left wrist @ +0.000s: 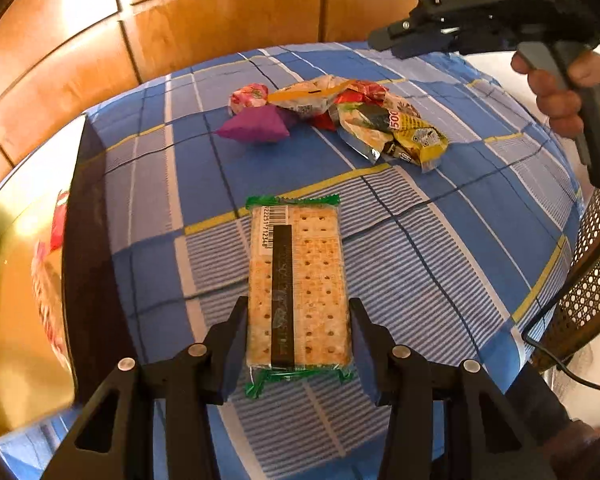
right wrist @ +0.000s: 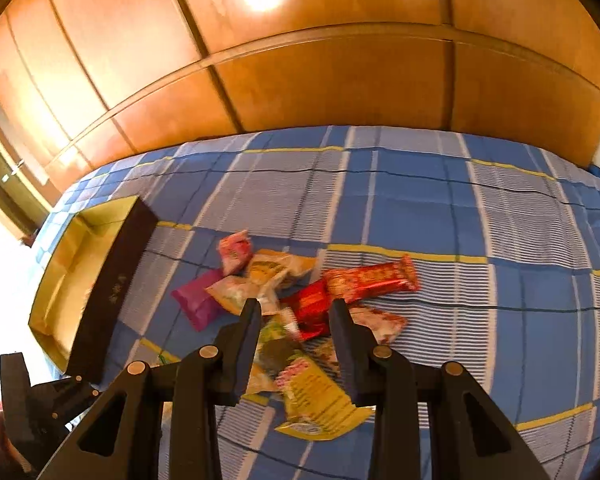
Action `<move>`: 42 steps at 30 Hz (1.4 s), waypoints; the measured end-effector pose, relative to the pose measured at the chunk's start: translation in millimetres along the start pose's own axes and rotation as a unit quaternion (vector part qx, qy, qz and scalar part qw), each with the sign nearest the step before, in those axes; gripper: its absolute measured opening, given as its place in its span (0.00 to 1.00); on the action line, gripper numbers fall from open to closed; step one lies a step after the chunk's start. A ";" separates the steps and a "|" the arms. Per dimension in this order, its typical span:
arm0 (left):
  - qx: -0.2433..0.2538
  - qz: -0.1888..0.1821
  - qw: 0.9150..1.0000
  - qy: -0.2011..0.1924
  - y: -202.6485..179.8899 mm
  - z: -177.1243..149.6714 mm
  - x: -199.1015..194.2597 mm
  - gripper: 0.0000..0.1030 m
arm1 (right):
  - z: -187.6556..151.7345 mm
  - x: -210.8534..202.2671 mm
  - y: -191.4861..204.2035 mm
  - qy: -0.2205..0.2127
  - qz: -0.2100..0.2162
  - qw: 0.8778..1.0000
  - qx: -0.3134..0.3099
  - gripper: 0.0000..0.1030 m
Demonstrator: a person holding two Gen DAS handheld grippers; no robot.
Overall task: Organize snacks
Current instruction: 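Grasp the saltine cracker pack with the left tool while the right tool grasps a small red-white packet, then carry the cracker pack into the gold tray and open the left tool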
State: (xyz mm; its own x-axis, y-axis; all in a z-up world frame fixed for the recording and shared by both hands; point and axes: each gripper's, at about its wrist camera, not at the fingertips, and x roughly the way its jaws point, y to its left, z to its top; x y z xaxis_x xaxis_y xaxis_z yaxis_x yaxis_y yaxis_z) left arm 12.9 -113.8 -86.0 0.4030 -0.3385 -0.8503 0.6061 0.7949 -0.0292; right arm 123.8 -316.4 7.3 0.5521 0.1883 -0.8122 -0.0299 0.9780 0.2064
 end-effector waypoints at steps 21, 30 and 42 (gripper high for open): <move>-0.020 -0.019 0.999 -0.033 5.2 -4.1 0.1 0.47 | 59.1 128.4 99.5 0.120 -0.059 0.971 -0.199 0.39; -0.020 -0.021 0.999 -0.036 5.4 -4.3 0.3 0.48 | 63.3 140.5 95.6 0.108 -0.087 0.971 -0.195 0.26; -0.021 -0.019 0.999 -0.042 3.6 -8.8 -2.2 0.46 | 7.4 38.3 101.6 0.067 -0.014 0.981 -0.180 0.26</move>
State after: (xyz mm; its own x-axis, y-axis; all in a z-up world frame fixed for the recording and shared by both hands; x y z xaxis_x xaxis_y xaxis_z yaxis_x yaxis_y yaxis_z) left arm 8.2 -105.8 -88.9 0.4383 -0.4087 -0.8006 0.5939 0.8002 -0.0834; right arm 148.0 -210.4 1.1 0.4437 0.1472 -0.8840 -0.3220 0.9467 -0.0040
